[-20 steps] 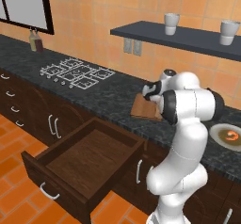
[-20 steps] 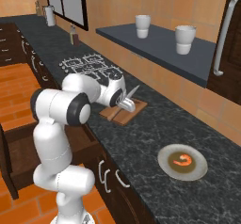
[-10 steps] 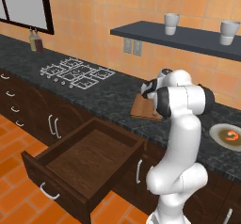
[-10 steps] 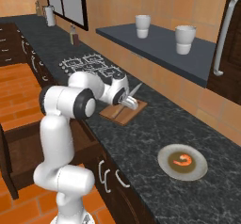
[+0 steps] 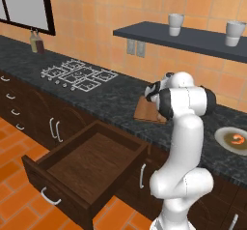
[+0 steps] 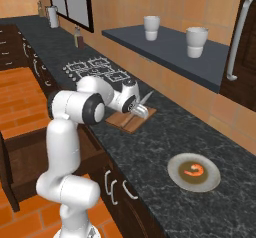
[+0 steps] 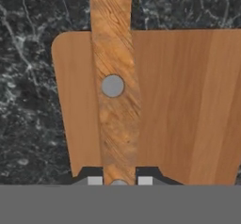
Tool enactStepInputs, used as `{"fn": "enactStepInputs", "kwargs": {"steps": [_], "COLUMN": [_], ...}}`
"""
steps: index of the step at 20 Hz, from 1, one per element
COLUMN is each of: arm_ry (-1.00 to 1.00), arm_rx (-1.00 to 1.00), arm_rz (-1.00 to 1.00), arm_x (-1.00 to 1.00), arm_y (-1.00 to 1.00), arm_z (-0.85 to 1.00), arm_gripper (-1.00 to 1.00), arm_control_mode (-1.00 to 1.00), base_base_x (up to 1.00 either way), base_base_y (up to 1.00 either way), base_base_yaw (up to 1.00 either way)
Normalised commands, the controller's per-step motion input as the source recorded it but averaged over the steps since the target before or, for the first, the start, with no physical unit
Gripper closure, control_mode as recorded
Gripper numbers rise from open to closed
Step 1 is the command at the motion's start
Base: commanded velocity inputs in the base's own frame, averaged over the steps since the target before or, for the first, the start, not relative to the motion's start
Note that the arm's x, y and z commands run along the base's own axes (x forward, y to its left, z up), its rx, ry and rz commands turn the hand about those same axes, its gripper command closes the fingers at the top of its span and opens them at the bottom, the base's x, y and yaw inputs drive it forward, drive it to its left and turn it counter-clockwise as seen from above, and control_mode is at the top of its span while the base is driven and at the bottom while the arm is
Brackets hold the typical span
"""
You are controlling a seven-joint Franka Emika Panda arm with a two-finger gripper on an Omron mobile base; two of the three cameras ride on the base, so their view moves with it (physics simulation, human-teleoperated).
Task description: Pick up the knife from the drawer and place it on the cutting board. Then place the meat from the plate to the cutting board.
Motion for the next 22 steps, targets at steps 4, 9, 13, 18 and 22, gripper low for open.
{"fn": "enactStepInputs", "kwargs": {"steps": [4,9,13,18,22], "arm_ry": [-0.01,-0.02,0.0,0.0,0.0], "arm_rx": [0.0,0.0,0.0,0.0,0.0], "arm_rz": [0.0,0.0,-0.01,-0.04,-0.01], "arm_x": [0.01,0.04,-0.21,-0.92,-1.0], "arm_y": [0.0,0.0,-0.03,-0.37,-0.5], "arm_z": [-0.08,-0.01,0.09,0.38,0.59], "arm_gripper": [-1.0,-1.0,-1.0,-1.0,-1.0], "arm_control_mode": [-1.0,-1.0,-1.0,-1.0,-1.0], "base_base_x": [0.0,0.0,0.0,0.0,0.0], "base_base_y": [0.0,0.0,0.0,0.0,0.0], "base_base_yaw": [0.0,0.0,0.0,0.0,0.0]}}
